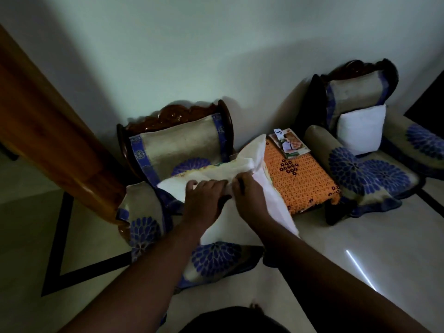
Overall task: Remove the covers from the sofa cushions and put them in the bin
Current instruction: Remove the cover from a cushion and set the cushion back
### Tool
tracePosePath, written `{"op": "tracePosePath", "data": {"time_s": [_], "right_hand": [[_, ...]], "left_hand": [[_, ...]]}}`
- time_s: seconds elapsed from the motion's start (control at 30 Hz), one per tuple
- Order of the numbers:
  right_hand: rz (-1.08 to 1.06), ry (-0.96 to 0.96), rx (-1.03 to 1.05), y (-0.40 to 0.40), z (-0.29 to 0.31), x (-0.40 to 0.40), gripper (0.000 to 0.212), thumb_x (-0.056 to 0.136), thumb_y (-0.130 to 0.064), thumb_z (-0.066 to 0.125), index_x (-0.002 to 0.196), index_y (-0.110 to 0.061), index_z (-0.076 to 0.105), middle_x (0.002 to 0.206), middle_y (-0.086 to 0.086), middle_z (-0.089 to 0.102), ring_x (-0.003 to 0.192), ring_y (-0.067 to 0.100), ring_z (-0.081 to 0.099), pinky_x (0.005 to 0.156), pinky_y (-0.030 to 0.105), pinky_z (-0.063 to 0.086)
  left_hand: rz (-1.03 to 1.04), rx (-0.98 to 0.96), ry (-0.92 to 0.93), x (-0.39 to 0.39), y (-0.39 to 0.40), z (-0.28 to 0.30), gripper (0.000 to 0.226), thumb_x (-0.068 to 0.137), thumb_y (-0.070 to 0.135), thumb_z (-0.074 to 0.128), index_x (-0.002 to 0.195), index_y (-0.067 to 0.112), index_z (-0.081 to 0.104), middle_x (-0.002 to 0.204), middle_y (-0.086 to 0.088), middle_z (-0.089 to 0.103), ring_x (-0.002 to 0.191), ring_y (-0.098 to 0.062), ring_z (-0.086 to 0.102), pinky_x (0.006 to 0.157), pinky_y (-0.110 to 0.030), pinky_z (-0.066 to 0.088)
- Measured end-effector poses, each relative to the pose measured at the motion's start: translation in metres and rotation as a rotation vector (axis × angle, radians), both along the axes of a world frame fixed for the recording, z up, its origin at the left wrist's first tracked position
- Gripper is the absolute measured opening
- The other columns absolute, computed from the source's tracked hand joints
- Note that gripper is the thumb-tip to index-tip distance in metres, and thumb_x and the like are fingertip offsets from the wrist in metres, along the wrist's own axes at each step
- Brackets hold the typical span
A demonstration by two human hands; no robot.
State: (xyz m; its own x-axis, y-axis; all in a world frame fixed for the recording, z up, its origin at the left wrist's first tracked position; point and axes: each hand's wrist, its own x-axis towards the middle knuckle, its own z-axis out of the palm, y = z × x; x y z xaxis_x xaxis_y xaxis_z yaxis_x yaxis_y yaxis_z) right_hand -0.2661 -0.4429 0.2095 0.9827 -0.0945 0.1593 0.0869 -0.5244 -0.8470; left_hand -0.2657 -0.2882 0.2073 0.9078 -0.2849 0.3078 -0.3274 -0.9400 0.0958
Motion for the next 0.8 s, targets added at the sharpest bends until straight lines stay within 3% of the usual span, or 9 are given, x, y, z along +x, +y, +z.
{"op": "tracePosePath", "data": {"time_s": [0.1, 0.23, 0.37, 0.47, 0.53, 0.63, 0.7, 0.8], "right_hand": [[-0.004, -0.074, -0.154, -0.001, -0.002, 0.002, 0.016, 0.103, -0.022, 0.051, 0.092, -0.011, 0.054, 0.085, 0.005, 0.059, 0.075, 0.018, 0.053, 0.069, 0.026, 0.035], [-0.114, -0.197, -0.298, -0.032, 0.011, 0.011, 0.012, 0.103, -0.022, 0.048, 0.095, -0.013, 0.052, 0.09, 0.006, 0.056, 0.079, 0.022, 0.051, 0.068, 0.034, 0.041], [-0.276, -0.054, -0.145, -0.072, 0.031, 0.033, 0.014, 0.104, -0.018, 0.043, 0.091, -0.018, 0.046, 0.084, -0.001, 0.046, 0.068, 0.004, 0.037, 0.056, 0.025, 0.028], [-0.282, 0.017, -0.229, -0.096, 0.032, 0.051, 0.013, 0.103, -0.014, 0.044, 0.091, -0.016, 0.048, 0.083, 0.0, 0.048, 0.068, 0.008, 0.041, 0.055, 0.028, 0.031], [-0.078, 0.058, -0.286, -0.092, 0.025, 0.051, 0.011, 0.103, -0.018, 0.047, 0.093, -0.02, 0.052, 0.087, -0.001, 0.054, 0.075, 0.015, 0.051, 0.061, 0.031, 0.042], [0.136, 0.042, -0.216, -0.061, 0.018, 0.044, 0.015, 0.105, -0.03, 0.047, 0.102, -0.021, 0.059, 0.09, -0.003, 0.058, 0.079, 0.01, 0.054, 0.067, 0.037, 0.046], [0.24, 0.074, -0.157, -0.039, 0.016, 0.04, 0.029, 0.104, -0.039, 0.047, 0.113, -0.015, 0.062, 0.101, 0.0, 0.062, 0.087, 0.011, 0.057, 0.078, 0.036, 0.045], [0.244, 0.147, 0.029, -0.021, 0.032, 0.043, 0.068, 0.096, -0.065, 0.049, 0.142, -0.015, 0.045, 0.135, -0.003, 0.05, 0.121, 0.014, 0.049, 0.109, 0.039, 0.04]], "left_hand": [[-0.004, -0.073, -0.012, 0.009, -0.008, -0.003, 0.019, 0.099, 0.04, 0.052, 0.092, 0.03, 0.065, 0.084, 0.005, 0.069, 0.082, -0.024, 0.065, 0.087, -0.043, 0.037], [-0.02, -0.21, -0.097, 0.011, -0.005, -0.003, 0.012, 0.091, 0.033, 0.06, 0.093, 0.025, 0.07, 0.084, 0.004, 0.069, 0.081, -0.026, 0.064, 0.079, -0.041, 0.041], [-0.069, -0.268, -0.204, 0.001, 0.005, -0.006, 0.015, 0.088, 0.027, 0.056, 0.092, 0.02, 0.069, 0.083, 0.0, 0.065, 0.079, -0.029, 0.061, 0.071, -0.041, 0.045], [-0.022, -0.31, -0.25, -0.01, 0.012, -0.01, 0.016, 0.084, 0.022, 0.055, 0.092, 0.016, 0.068, 0.085, -0.002, 0.065, 0.081, -0.027, 0.057, 0.069, -0.039, 0.041], [-0.005, -0.305, -0.233, -0.012, 0.018, -0.011, 0.018, 0.086, 0.021, 0.055, 0.095, 0.015, 0.07, 0.087, -0.001, 0.066, 0.079, -0.028, 0.061, 0.068, -0.04, 0.045], [-0.009, -0.238, -0.202, -0.012, 0.024, -0.007, 0.021, 0.088, 0.025, 0.054, 0.097, 0.017, 0.072, 0.09, -0.001, 0.068, 0.078, -0.029, 0.062, 0.068, -0.043, 0.046], [-0.064, -0.211, -0.223, -0.013, 0.024, -0.001, 0.022, 0.09, 0.028, 0.053, 0.095, 0.019, 0.072, 0.089, 0.001, 0.068, 0.078, -0.028, 0.062, 0.071, -0.042, 0.043], [-0.176, -0.188, -0.268, -0.013, 0.033, 0.008, 0.025, 0.099, 0.032, 0.051, 0.093, 0.02, 0.072, 0.089, 0.005, 0.067, 0.08, -0.023, 0.06, 0.077, -0.041, 0.04]]}}
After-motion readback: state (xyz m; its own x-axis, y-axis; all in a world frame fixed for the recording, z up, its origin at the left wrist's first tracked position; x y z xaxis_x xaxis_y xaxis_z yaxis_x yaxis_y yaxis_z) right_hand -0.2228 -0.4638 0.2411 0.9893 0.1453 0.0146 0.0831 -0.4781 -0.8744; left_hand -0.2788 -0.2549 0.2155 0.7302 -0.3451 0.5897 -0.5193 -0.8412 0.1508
